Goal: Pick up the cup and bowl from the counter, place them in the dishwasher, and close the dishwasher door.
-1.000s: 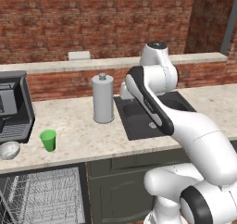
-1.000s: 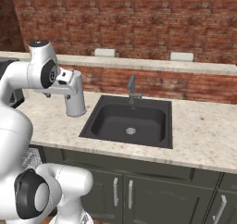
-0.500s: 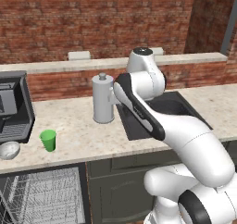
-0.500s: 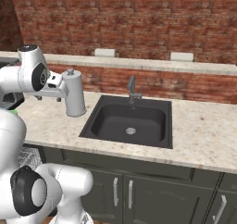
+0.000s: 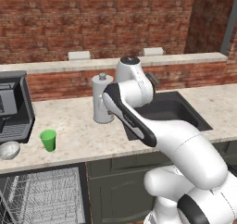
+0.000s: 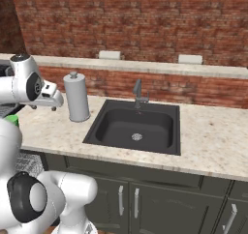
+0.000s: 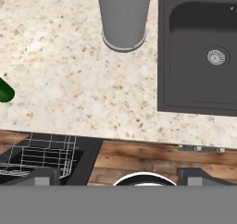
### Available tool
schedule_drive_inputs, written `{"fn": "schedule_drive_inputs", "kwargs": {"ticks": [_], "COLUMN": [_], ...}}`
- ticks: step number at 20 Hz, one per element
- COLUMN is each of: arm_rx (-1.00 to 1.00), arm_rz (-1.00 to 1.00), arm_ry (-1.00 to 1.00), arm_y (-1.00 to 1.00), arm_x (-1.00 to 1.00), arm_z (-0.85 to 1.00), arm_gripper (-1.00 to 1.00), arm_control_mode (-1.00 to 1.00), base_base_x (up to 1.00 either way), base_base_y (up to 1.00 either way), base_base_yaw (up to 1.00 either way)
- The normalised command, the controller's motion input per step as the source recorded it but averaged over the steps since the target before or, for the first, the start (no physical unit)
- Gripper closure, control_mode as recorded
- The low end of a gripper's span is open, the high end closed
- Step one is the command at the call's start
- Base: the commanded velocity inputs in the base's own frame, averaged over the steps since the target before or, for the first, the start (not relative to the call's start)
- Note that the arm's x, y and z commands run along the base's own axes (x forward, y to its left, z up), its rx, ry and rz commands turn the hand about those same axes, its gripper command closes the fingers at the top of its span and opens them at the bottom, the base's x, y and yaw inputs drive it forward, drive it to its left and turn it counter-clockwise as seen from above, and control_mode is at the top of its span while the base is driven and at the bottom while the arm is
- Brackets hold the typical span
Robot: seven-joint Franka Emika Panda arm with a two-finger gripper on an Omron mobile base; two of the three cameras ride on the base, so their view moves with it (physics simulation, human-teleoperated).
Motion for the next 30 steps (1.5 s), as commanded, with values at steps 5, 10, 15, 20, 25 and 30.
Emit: {"fn": "schedule_drive_inputs", "kwargs": {"ticks": [5,10,15,20,25,30], "arm_rx": [0.01,0.00,0.00,0.00,0.01,0.01], "arm_rz": [0.00,0.00,0.00,0.00,0.00,0.00], "arm_ry": [0.00,0.00,0.00,0.00,0.00,0.00], "arm_y": [0.32,0.33,0.37,0.36,0.33,0.34], "arm_x": [0.03,0.05,0.06,0.03,0.02,0.00], "arm_z": [-0.20,-0.17,-0.12,-0.15,-0.23,-0.20], "arm_gripper": [-1.00,-1.00,-1.00,-1.00,-1.00,-1.00], "arm_control_mode": [-1.00,-1.00,-1.00,-1.00,-1.00,-1.00], "base_base_x": [0.00,0.00,0.00,0.00,0.00,0.00], "base_base_y": [0.00,0.00,0.00,0.00,0.00,0.00], "base_base_yaw": [0.00,0.00,0.00,0.00,0.00,0.00]}}
